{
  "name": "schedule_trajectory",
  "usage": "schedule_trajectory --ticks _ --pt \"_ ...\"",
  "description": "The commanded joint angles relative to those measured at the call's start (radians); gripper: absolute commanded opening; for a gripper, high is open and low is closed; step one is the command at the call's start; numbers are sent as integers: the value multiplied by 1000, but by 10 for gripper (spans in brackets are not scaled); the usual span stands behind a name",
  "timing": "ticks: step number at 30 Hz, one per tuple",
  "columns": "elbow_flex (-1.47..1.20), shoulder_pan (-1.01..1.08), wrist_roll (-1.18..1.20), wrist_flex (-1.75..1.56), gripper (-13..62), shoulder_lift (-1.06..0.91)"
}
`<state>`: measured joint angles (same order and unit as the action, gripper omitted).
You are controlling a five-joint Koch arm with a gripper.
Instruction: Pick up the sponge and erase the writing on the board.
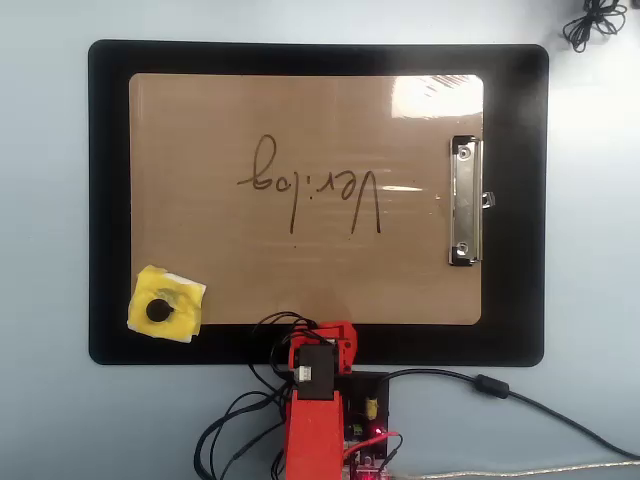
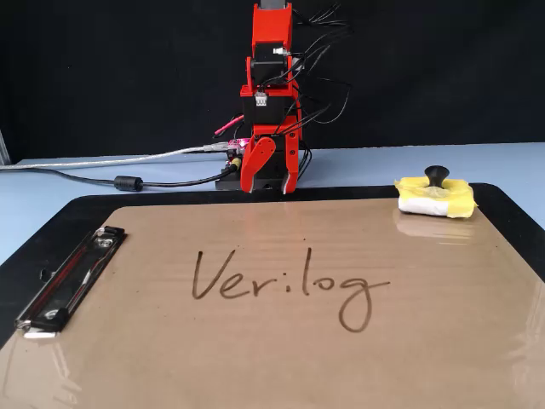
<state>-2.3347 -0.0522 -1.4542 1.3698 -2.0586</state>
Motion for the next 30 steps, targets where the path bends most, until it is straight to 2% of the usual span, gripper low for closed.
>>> schedule_trajectory --ticks 1,30 --pt "8 -6 -20 20 345 -9" --pt "2 -6 -17 23 343 -23"
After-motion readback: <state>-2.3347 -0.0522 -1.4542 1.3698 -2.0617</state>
